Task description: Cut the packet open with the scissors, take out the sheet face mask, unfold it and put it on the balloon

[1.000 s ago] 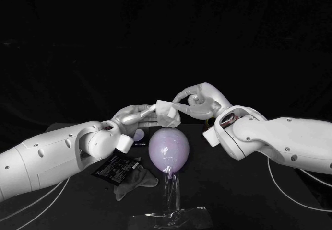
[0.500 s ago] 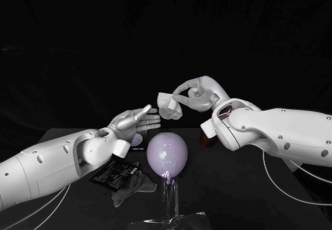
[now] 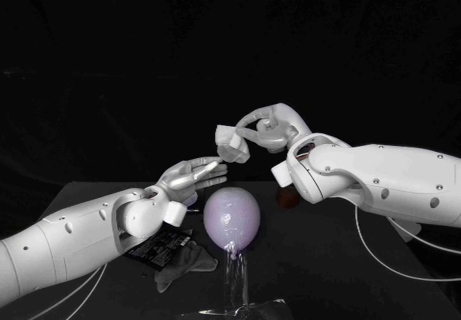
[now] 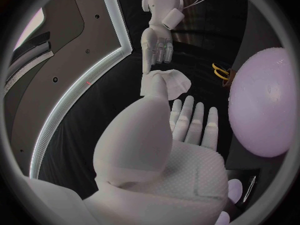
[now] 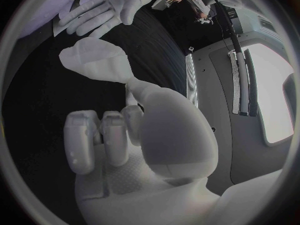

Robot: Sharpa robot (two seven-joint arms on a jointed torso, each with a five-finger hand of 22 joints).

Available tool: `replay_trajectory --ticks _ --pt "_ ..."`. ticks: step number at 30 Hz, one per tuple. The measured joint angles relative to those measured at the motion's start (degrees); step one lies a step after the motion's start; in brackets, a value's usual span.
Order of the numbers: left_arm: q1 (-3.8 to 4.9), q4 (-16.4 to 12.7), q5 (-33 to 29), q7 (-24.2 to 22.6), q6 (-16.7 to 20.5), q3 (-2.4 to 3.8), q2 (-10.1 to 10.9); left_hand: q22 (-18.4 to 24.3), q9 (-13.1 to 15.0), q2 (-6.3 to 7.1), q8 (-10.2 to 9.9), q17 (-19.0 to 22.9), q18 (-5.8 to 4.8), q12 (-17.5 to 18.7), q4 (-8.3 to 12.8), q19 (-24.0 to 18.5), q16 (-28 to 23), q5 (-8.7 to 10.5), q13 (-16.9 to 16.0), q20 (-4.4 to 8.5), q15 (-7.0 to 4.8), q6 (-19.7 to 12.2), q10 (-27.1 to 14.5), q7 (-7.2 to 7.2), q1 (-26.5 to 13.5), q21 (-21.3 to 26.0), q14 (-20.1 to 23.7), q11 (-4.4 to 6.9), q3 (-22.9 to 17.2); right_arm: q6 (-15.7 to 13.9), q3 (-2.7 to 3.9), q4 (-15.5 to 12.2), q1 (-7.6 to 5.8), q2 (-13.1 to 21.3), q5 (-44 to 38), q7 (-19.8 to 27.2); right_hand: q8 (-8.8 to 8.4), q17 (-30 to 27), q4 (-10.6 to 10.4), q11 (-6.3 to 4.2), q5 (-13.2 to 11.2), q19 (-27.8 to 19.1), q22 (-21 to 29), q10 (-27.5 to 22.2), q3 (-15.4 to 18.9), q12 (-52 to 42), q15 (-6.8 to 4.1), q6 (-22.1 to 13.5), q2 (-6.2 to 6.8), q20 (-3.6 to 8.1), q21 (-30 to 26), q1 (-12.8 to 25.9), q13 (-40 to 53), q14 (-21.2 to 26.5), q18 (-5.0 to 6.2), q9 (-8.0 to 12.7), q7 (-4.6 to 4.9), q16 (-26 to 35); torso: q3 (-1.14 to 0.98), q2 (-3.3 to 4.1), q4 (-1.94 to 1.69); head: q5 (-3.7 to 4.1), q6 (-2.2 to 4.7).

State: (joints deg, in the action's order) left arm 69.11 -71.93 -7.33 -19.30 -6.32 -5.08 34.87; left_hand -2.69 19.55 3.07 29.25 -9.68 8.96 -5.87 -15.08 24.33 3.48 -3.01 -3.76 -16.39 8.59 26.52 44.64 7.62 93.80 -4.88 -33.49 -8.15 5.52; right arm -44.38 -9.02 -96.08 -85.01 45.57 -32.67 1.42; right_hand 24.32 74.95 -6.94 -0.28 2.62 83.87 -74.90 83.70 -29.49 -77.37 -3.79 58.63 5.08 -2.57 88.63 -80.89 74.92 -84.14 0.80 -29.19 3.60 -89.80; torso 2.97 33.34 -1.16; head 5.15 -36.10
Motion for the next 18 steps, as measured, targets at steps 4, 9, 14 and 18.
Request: replay_trajectory --ticks 4,9,14,18 --pt "-0.05 0.3 0.0 -0.9 0.9 0.03 -0.9 0.1 -0.4 -0.22 0.0 0.3 0.79 0.4 0.2 -1.0 -0.2 0.0 0.0 0.02 -0.59 0.0 -0.6 -0.06 0.8 0.3 0.7 0.6 0.2 0.0 0.01 0.6 -0.03 -0.9 0.6 0.0 0.07 0.0 0.0 0.0 0.0 0.0 0.0 0.0 0.0 0.0 -0.01 0.1 0.06 0.0 0.0 0.1 0.0 0.0 0.0 0.0 0.04 0.0 0.01 0.07 -0.01 -0.16 0.03" --pt "-0.09 0.4 -0.1 -2.0 2.4 0.05 -1.6 0.1 -0.8 -0.6 -0.4 0.5 0.79 1.0 0.2 -1.4 -0.2 0.0 0.1 0.42 -0.79 0.0 -1.3 -0.06 1.1 0.3 1.6 1.31 0.6 0.0 0.01 1.1 -0.04 -1.6 1.2 0.0 0.07 0.0 0.0 0.0 -0.1 0.0 0.0 0.0 0.0 0.0 0.0 0.2 0.05 0.0 0.0 0.1 0.0 0.0 0.0 0.0 -0.03 0.0 0.01 0.1 -0.01 -0.28 -0.1" --pt "-0.1 0.5 -0.4 -3.0 3.9 0.08 -2.3 0.1 -1.1 -0.67 -0.6 0.5 0.79 1.0 0.3 -1.4 -0.2 0.0 0.1 0.42 -1.0 -0.5 -1.5 0.4 1.8 0.5 1.8 1.15 0.7 0.0 0.01 1.3 -0.04 -2.0 1.5 0.0 0.05 0.0 0.0 0.0 -0.1 0.0 0.0 0.0 0.0 0.0 0.0 0.2 0.05 -0.01 -0.1 0.0 0.0 0.0 0.0 0.0 -0.03 0.1 0.0 0.1 -0.02 -0.41 -0.29" --pt "-0.11 0.8 -1.0 -3.7 5.1 0.1 -2.8 0.0 -1.4 -1.36 -0.7 0.4 0.78 1.0 0.4 -0.6 -0.2 0.0 0.1 1.14 -1.64 -0.2 -1.5 0.83 2.6 0.5 1.0 1.08 0.7 0.0 0.01 1.3 -0.04 -2.3 1.7 0.1 0.03 0.0 0.0 0.0 -0.2 0.0 0.0 0.0 0.0 0.0 0.0 0.2 0.04 -0.01 -0.1 0.0 0.0 0.0 0.0 0.0 -0.03 0.2 -0.02 0.1 -0.01 -0.51 -0.32"
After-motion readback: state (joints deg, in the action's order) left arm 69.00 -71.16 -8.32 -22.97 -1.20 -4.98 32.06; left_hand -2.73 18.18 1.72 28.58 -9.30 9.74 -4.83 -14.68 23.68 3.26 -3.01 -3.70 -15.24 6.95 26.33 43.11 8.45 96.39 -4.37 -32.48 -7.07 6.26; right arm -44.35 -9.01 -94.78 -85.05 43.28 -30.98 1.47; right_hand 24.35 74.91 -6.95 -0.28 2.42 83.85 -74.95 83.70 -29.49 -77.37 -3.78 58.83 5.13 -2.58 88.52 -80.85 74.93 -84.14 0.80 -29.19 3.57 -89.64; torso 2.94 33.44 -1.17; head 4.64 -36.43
